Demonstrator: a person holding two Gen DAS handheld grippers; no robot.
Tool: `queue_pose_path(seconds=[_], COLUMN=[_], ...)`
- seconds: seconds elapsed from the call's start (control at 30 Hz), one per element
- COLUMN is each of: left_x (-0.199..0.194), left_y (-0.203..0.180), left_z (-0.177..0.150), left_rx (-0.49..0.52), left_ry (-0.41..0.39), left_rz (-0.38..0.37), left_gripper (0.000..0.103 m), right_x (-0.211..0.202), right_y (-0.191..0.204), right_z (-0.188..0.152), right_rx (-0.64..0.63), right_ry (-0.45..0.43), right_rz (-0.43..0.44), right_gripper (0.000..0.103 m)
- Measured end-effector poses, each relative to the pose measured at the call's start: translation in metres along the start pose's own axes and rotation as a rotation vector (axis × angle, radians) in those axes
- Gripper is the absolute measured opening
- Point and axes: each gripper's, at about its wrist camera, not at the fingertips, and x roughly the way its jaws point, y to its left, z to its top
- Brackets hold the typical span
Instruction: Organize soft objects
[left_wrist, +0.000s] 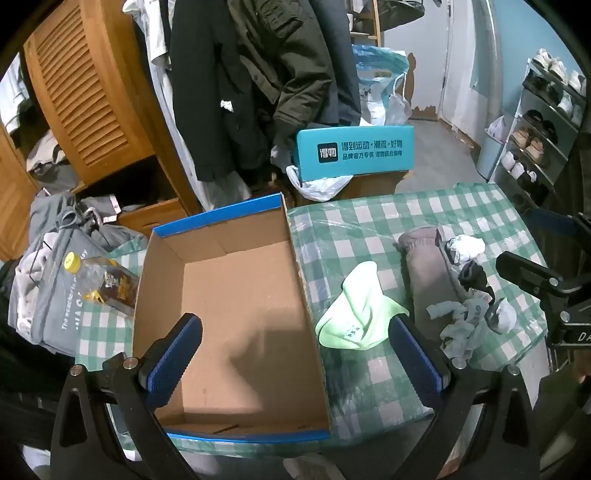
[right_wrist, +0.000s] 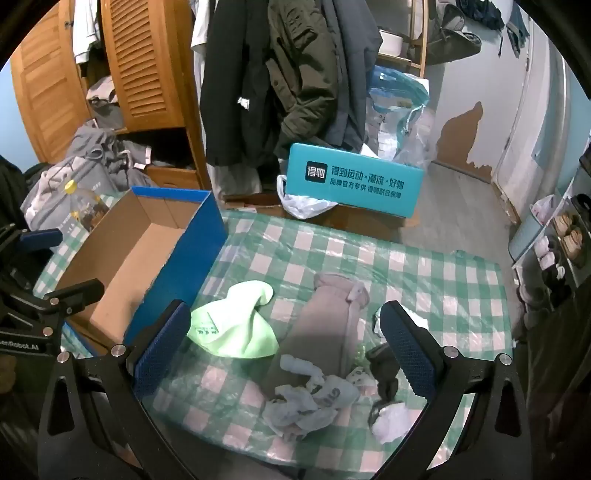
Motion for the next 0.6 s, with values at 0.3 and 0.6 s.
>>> queue_pose_path(seconds=[0.3, 0.6], left_x=[-0.0007, 0.0017], left_y=[-0.0002, -0.0019], left_z=[-0.0002, -0.0006], left_rx=[-0.005, -0.007], left_ry=[0.000, 0.002], left_rz=[-0.004, -0.009], left_gripper=[0.102, 0.102], right_x=[0.0001, 0.0004], right_y=[-0.0014, -0.0025], right_z=[-0.0007, -0.0012], right_rx=[0.001, 0.001], right_ry=[0.000, 0.004], right_rz=[0.001, 0.000], right_gripper=[0.101, 0.101])
